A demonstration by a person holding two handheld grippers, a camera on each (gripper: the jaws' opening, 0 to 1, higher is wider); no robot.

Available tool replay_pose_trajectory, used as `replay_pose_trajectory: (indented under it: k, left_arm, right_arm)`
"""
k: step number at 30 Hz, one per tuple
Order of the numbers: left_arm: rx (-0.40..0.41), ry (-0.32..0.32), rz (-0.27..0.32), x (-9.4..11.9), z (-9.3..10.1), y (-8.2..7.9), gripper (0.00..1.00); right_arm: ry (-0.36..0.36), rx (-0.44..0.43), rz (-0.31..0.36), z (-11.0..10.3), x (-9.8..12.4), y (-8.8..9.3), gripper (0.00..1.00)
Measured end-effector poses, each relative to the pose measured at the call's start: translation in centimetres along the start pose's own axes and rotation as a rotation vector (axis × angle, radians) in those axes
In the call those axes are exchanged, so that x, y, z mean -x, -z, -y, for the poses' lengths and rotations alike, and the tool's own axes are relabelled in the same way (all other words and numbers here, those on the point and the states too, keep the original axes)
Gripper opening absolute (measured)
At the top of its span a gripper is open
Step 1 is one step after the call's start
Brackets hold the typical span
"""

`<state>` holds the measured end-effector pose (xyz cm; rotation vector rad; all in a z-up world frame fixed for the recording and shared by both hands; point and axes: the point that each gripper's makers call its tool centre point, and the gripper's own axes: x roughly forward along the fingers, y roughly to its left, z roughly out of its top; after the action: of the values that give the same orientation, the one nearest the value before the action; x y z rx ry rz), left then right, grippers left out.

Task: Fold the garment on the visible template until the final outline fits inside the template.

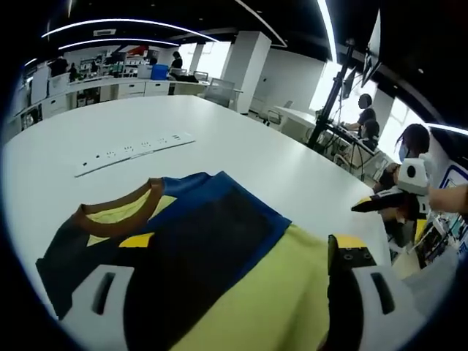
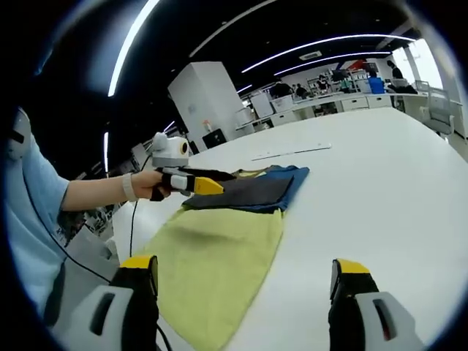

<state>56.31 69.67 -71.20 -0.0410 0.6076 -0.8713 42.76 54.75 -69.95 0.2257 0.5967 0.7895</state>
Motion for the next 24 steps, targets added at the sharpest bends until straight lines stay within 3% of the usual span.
replay_pose_trajectory:
  k: [24]
  left_arm:
    - [-0.015,-0.105,-0.008,9.0,-1.7,3.7,0.92]
  right_arm:
    - [-0.047,0.066,-0.039,-2.6,-1.1,-0.5,0.98]
